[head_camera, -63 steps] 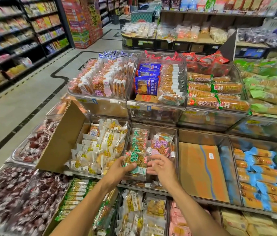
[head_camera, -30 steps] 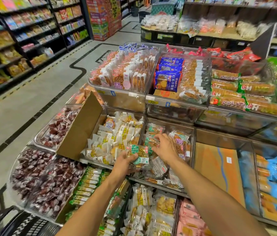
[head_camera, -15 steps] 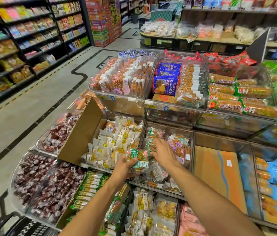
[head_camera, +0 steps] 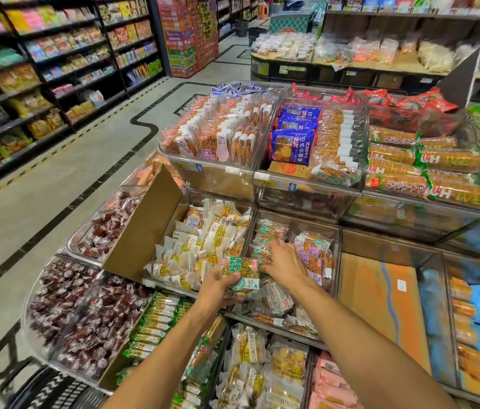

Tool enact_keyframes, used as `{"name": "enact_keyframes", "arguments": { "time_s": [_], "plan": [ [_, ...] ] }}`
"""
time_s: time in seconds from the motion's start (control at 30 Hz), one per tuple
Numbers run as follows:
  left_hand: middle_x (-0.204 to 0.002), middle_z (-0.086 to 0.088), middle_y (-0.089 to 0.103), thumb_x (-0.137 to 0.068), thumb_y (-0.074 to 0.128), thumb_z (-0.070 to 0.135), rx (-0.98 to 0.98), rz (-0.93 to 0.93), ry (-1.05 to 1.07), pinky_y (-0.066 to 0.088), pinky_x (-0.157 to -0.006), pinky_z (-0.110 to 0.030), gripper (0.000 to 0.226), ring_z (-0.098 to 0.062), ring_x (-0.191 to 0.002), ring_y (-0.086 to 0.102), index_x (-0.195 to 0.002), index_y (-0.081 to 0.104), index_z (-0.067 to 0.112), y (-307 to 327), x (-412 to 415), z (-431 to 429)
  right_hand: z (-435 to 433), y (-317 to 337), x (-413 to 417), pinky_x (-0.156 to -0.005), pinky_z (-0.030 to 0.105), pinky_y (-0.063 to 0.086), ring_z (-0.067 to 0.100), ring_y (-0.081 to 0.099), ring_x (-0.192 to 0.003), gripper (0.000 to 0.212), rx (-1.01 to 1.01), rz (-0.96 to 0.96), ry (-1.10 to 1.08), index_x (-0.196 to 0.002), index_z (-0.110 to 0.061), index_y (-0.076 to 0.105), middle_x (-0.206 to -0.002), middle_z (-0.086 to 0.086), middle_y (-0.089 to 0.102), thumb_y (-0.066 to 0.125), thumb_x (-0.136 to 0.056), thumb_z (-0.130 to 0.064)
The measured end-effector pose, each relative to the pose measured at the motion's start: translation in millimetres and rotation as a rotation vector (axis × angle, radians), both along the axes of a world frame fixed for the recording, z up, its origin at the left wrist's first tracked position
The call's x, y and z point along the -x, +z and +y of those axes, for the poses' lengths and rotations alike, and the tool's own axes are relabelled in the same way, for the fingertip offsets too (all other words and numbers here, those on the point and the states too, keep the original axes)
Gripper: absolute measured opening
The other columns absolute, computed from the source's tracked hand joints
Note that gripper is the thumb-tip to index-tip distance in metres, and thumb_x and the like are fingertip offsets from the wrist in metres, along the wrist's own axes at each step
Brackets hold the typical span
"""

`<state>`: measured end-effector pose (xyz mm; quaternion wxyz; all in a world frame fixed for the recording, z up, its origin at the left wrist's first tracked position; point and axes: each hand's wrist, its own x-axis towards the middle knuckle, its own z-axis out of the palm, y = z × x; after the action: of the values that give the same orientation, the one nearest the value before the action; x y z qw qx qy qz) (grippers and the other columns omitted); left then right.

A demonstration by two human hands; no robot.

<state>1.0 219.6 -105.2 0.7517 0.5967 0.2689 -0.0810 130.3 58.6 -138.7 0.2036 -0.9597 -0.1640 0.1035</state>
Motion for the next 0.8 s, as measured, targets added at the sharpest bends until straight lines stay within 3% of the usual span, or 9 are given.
{"name": "enact_keyframes", "arguments": {
  "time_s": [0.1, 0.2, 0.3, 0.4, 0.5, 0.57, 0.63, 0.7, 0.8],
  "plan": [
    [-0.107, 0.002, 0.07, -0.101, 0.066, 0.013, 0.014, -0.003, 0.015, 0.06, -0.062, -0.027, 0.017, -0.006, -0.086, 0.071, -0.108, 0.055, 0.024, -1.2, 0.2, -1.1, 2.9, -8.4, 4.6, -0.117, 0.047, 0.043, 0.032, 0.048, -0.142, 0.068, -0.007, -0.041, 0.012, -0.153, -0.015, 0.041, -0.151, 0.012, 0.052, 0.075, -0.094, -0.016],
    [-0.12, -0.002, 0.068, -0.1, 0.068, 0.015, 0.022, 0.002, 0.038, 0.06, -0.063, -0.026, 0.038, -0.011, -0.103, 0.067, -0.134, 0.051, 0.014, -6.8, -1.5, 1.0, 2.1, -14.9, 13.8, -0.124, 0.049, 0.034, 0.036, 0.025, -0.156, 0.081, 0.013, -0.155, -0.005, -0.164, -0.016, 0.024, -0.17, 0.012, 0.024, 0.069, -0.098, -0.006],
    [-0.128, -0.009, 0.068, -0.099, 0.071, 0.016, 0.026, 0.007, 0.076, 0.062, -0.065, -0.029, 0.056, -0.018, -0.108, 0.069, -0.148, 0.046, 0.008, -8.5, -1.3, 0.3, 2.1, -16.9, 22.2, -0.125, 0.046, 0.032, 0.034, 0.02, -0.158, 0.073, 0.064, -0.208, 0.025, -0.164, -0.012, 0.026, -0.172, 0.012, 0.019, 0.062, -0.101, -0.004],
    [-0.13, -0.012, 0.068, -0.098, 0.071, 0.016, 0.013, 0.02, 0.072, 0.062, -0.067, -0.031, 0.056, -0.021, -0.109, 0.071, -0.147, 0.047, 0.006, -10.8, -2.1, 0.6, 2.2, -18.1, 23.8, -0.105, 0.04, 0.051, 0.029, 0.038, -0.145, 0.056, 0.012, -0.187, -0.033, -0.155, -0.014, 0.042, -0.164, 0.011, 0.033, 0.062, -0.103, -0.014],
    [-0.122, -0.014, 0.072, -0.1, 0.068, 0.014, 0.002, 0.038, 0.056, 0.063, -0.068, -0.033, 0.038, -0.017, -0.093, 0.076, -0.135, 0.056, 0.005, -8.5, -0.5, -0.1, 0.7, -18.8, 27.6, -0.078, 0.033, 0.06, 0.025, 0.046, -0.127, 0.043, 0.044, -0.297, -0.017, -0.131, -0.016, 0.063, -0.142, 0.006, 0.045, 0.079, -0.091, -0.015],
    [-0.125, -0.016, 0.071, -0.098, 0.071, 0.015, 0.011, 0.034, 0.074, 0.063, -0.071, -0.037, 0.051, -0.026, -0.103, 0.075, -0.143, 0.05, 0.005, -7.1, -0.3, -0.3, -0.8, -15.1, 28.1, -0.082, 0.032, 0.057, 0.02, 0.048, -0.118, 0.042, 0.002, -0.292, -0.018, -0.126, -0.017, 0.066, -0.126, 0.001, 0.051, 0.083, -0.088, -0.019],
    [-0.13, -0.016, 0.069, -0.096, 0.073, 0.017, 0.022, 0.032, 0.098, 0.063, -0.073, -0.039, 0.064, -0.032, -0.114, 0.071, -0.151, 0.043, 0.006, -5.9, -0.5, -1.0, -0.9, -11.5, 22.1, -0.101, 0.033, 0.05, 0.019, 0.049, -0.121, 0.046, -0.061, -0.193, -0.018, -0.132, -0.017, 0.061, -0.126, 0.0, 0.056, 0.08, -0.09, -0.023],
    [-0.129, -0.015, 0.069, -0.097, 0.073, 0.017, 0.022, 0.033, 0.108, 0.064, -0.076, -0.041, 0.064, -0.032, -0.114, 0.071, -0.152, 0.042, 0.006, -3.6, 0.6, -1.5, -0.4, -7.8, 14.4, -0.108, 0.036, 0.046, 0.021, 0.052, -0.124, 0.052, -0.086, -0.084, -0.038, -0.134, -0.015, 0.057, -0.129, 0.001, 0.059, 0.081, -0.09, -0.026],
    [-0.126, -0.016, 0.071, -0.096, 0.073, 0.017, 0.046, 0.032, 0.097, 0.064, -0.083, -0.046, 0.063, -0.033, -0.107, 0.074, -0.15, 0.044, 0.003, -2.0, 2.3, -1.4, -1.1, -5.3, 8.3, -0.095, 0.039, 0.056, 0.02, 0.064, -0.103, 0.048, -0.071, 0.022, -0.033, -0.128, -0.012, 0.058, -0.108, 0.0, 0.064, 0.081, -0.09, -0.029]
  ]
}}
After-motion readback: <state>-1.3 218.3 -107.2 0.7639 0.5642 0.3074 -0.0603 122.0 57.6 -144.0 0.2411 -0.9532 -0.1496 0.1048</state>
